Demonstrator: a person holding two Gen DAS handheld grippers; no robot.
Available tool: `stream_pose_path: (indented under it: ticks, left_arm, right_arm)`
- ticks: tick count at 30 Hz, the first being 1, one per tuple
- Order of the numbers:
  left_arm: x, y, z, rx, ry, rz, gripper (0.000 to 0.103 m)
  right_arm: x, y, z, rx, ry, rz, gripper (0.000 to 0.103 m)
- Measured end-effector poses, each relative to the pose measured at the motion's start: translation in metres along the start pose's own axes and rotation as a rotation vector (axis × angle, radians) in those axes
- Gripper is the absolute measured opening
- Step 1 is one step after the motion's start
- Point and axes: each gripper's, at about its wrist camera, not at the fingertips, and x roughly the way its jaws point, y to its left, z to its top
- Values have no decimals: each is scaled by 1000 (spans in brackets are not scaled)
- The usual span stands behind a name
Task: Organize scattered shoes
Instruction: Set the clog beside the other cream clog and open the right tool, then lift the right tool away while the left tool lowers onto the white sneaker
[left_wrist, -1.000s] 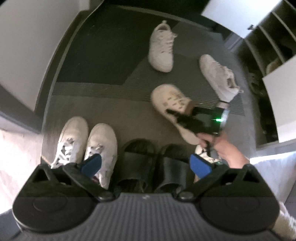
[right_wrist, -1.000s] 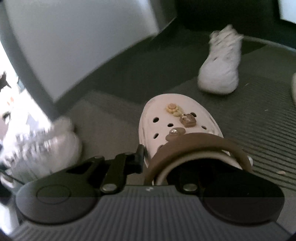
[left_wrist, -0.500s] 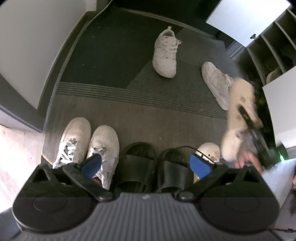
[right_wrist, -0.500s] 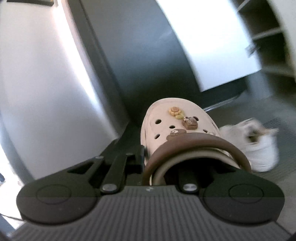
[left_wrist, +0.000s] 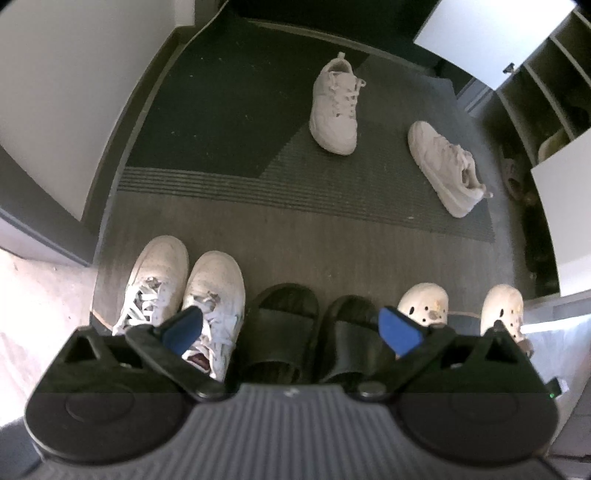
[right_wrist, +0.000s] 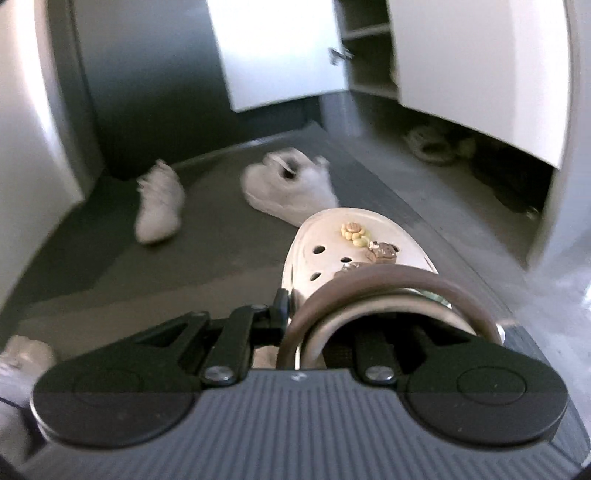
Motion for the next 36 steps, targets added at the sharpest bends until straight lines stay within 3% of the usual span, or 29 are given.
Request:
stream_pose_path:
  ticks: [2, 8, 11, 16, 18, 21, 22, 28, 30, 36]
  left_arm:
    - [0, -1, 2, 3, 1, -9, 103]
    - [-6, 6, 7, -25, -23, -13, 103]
    - [-14, 4, 9, -11, -42, -34, 103]
    - [-45, 3, 2, 27, -105, -95, 103]
    - [-56, 6, -3, 33, -128, -111, 103]
    - [-71, 13, -14, 41, -157, -126, 103]
    - [-76, 16, -17, 42, -165, -132, 103]
    - [-98, 11, -35, 187, -212, -106, 103]
    - [-105, 9, -40, 243, -229, -92, 103]
    - [-109, -3, -34, 343, -331, 17, 103]
  right_arm:
    - [23, -6, -13, 55, 21, -4, 20]
    - [70, -1, -46, 47, 179, 4, 20]
    - [71, -4, -50, 110, 207, 3, 21]
    - [62, 5, -39, 87, 313, -59, 25]
    - [51, 6, -34, 94, 325, -76, 32]
    - [22, 15, -26, 76, 338, -89, 51]
    - [11, 20, -21, 68, 339, -92, 57]
    - [-56, 60, 40, 6, 247, -44, 60]
    - [-72, 76, 65, -8, 204, -31, 65]
    - [-137, 139, 164, -28, 63, 79, 67]
